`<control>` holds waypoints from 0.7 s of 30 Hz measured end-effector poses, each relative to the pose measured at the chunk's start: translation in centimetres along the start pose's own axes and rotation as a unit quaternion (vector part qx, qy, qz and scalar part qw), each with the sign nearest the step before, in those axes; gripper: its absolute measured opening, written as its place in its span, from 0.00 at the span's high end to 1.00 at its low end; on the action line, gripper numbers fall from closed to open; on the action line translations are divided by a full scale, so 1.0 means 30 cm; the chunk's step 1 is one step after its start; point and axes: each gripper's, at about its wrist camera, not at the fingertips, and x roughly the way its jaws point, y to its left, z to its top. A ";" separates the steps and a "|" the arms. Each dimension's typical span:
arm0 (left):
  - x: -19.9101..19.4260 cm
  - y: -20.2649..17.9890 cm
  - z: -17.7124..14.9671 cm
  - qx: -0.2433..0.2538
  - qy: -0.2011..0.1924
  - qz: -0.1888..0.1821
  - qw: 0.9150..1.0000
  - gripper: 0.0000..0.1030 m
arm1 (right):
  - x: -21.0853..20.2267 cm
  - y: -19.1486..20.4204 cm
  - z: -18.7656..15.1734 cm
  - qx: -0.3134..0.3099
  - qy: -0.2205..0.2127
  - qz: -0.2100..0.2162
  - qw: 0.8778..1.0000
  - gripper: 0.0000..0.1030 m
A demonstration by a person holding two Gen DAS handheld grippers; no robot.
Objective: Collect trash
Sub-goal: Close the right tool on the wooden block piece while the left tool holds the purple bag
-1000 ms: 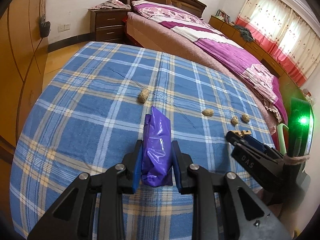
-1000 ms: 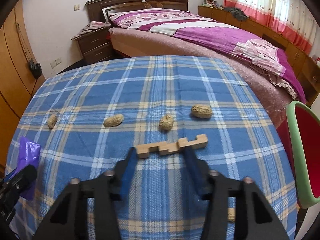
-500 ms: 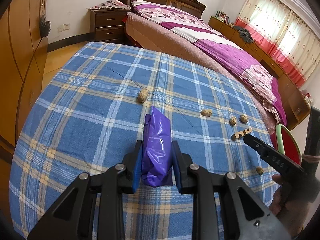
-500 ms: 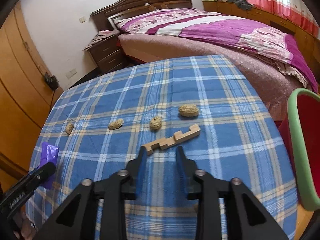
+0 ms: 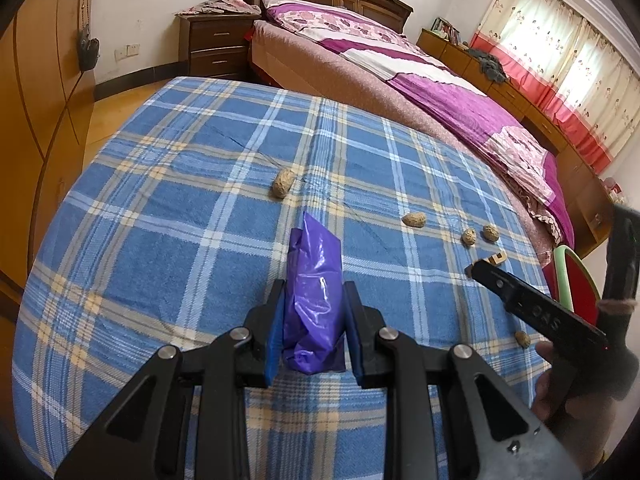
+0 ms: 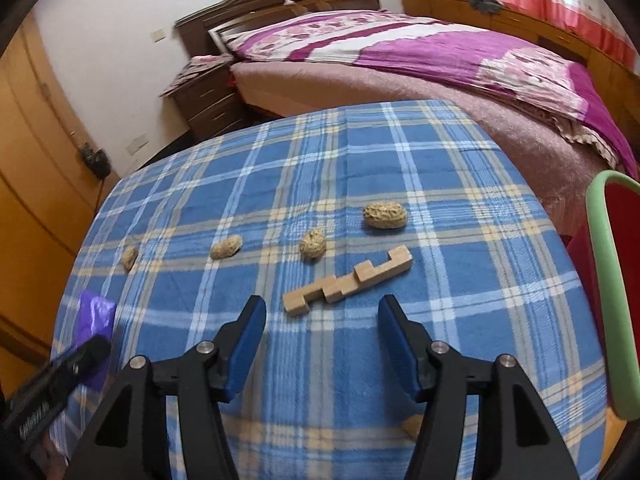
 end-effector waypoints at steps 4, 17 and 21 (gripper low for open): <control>0.013 0.002 -0.003 -0.001 0.004 -0.001 1.000 0.74 | 0.025 0.036 0.018 0.023 -0.007 -0.015 1.000 0.35; 0.018 0.007 -0.003 -0.003 0.005 -0.006 1.000 0.74 | 0.031 0.050 0.012 -0.015 -0.009 -0.106 0.994 0.71; 0.010 0.002 -0.005 0.000 0.004 -0.008 1.000 0.74 | -0.004 0.008 -0.012 -0.020 -0.003 -0.084 0.996 0.85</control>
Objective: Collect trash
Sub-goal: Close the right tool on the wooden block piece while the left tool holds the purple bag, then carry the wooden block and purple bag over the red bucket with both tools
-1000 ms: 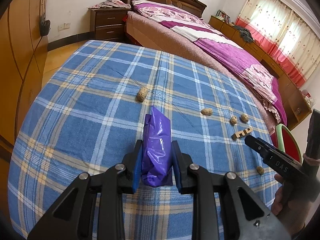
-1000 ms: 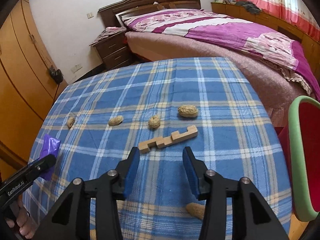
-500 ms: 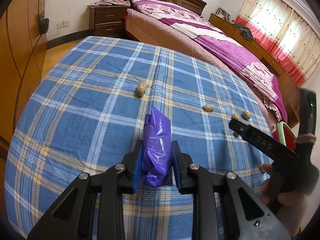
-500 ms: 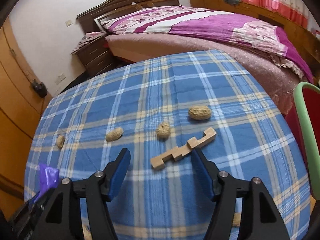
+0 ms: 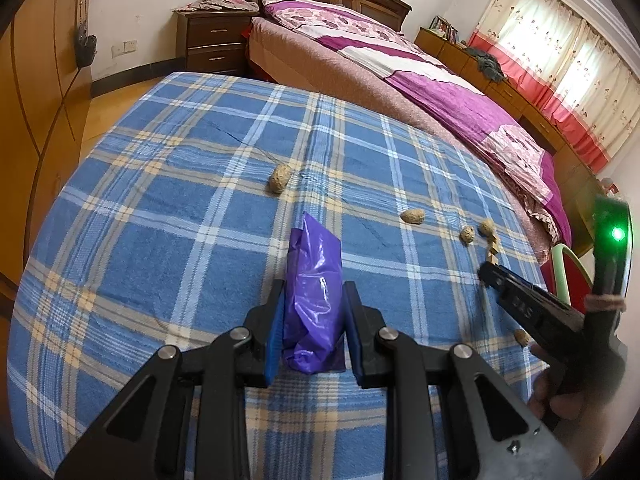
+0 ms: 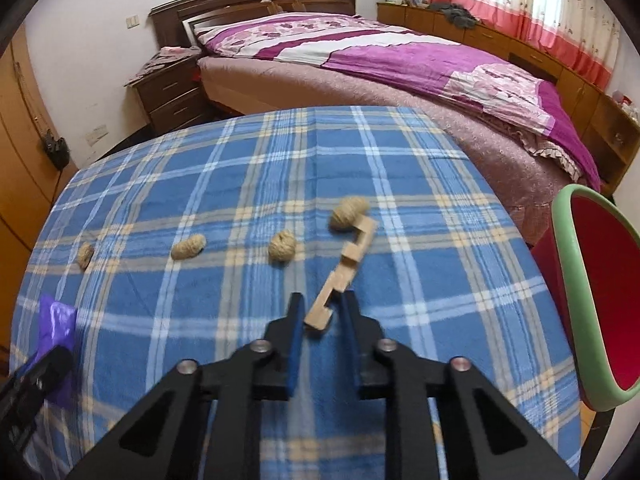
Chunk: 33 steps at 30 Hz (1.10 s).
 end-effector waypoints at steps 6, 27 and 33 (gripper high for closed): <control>-0.021 -0.023 -0.005 0.008 -0.003 -0.006 1.000 0.74 | -0.039 -0.068 -0.044 0.018 0.002 0.062 0.998 0.85; -0.128 -0.187 -0.042 0.054 -0.015 -0.042 0.998 0.74 | -0.353 -0.172 -0.133 0.030 -0.088 0.138 0.986 0.88; -0.171 -0.274 -0.050 0.083 -0.020 -0.064 0.994 0.74 | -0.449 -0.233 -0.155 0.043 -0.117 0.136 0.983 0.88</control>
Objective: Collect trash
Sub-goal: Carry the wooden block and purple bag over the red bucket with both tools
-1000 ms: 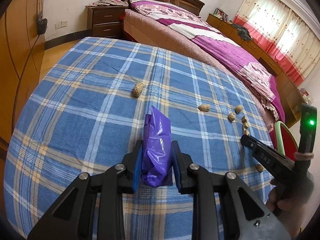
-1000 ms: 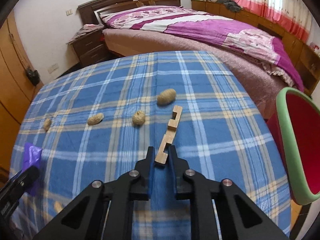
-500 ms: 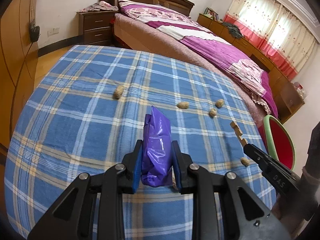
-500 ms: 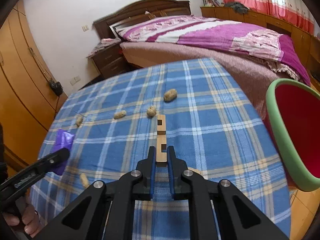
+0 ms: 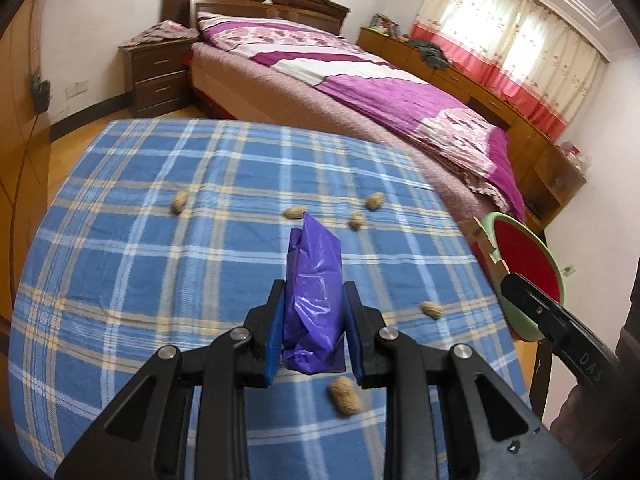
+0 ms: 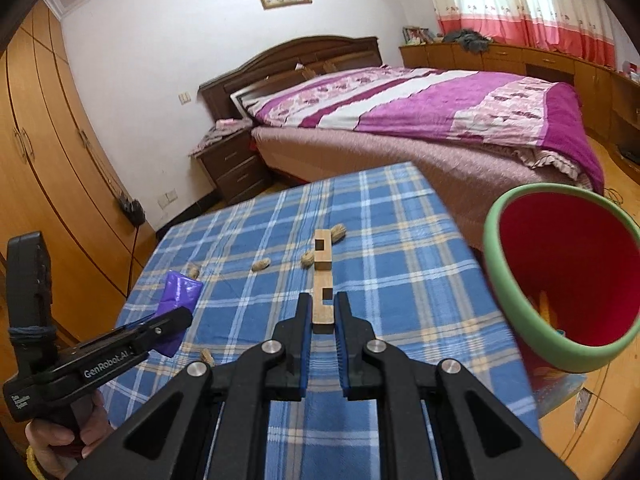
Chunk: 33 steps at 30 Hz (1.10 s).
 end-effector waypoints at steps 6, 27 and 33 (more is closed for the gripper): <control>-0.034 -0.111 0.012 0.032 -0.006 -0.021 0.999 0.74 | -0.099 -0.058 0.005 0.011 -0.030 -0.007 0.999 0.88; 0.052 -0.530 0.004 0.132 0.011 -0.076 0.988 0.74 | -0.305 -0.422 -0.028 0.105 -0.091 -0.066 0.988 0.88; 0.139 -0.657 -0.006 0.154 0.027 -0.094 0.983 0.74 | -0.309 -0.518 -0.045 0.123 -0.092 -0.084 0.985 0.88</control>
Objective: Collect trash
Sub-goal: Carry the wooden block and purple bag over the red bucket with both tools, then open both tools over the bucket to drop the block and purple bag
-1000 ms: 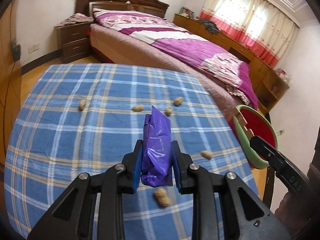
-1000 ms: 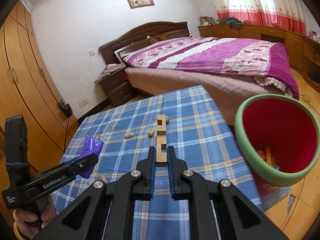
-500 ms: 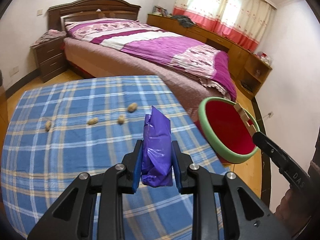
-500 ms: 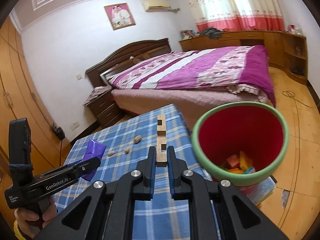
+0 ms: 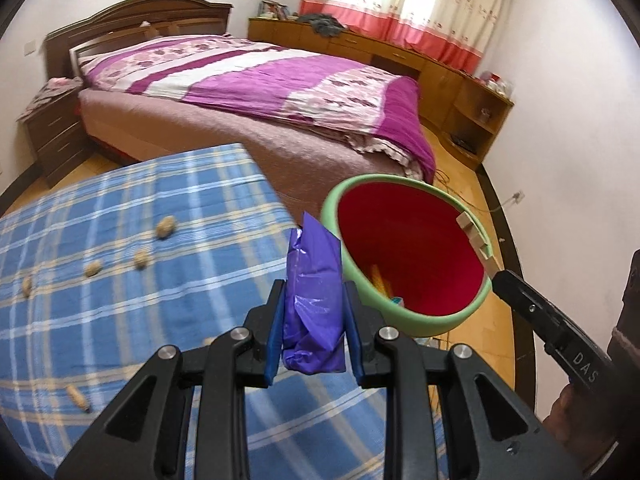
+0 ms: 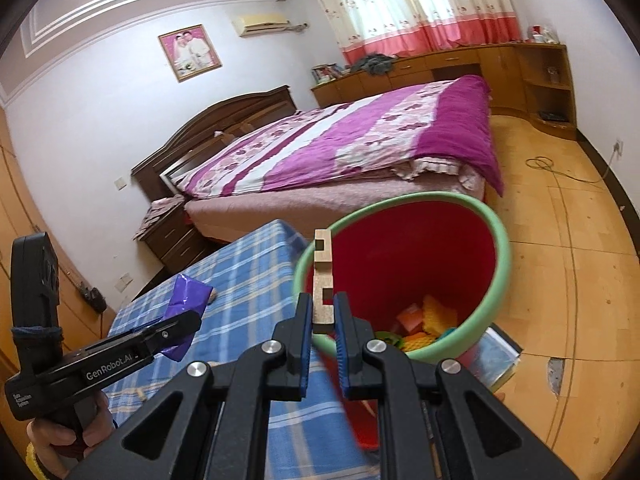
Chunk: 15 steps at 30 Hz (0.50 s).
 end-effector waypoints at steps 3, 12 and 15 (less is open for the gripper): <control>0.055 -0.050 0.017 0.011 0.005 -0.009 1.000 0.74 | 0.018 -0.055 0.008 0.011 0.003 -0.008 1.000 0.88; 0.230 -0.155 0.042 0.027 0.027 -0.029 0.999 0.74 | 0.086 -0.205 0.010 0.039 0.023 -0.036 0.998 0.88; 0.292 -0.183 0.041 0.036 0.038 -0.029 0.998 0.74 | 0.107 -0.239 0.006 0.046 0.028 -0.043 0.998 0.88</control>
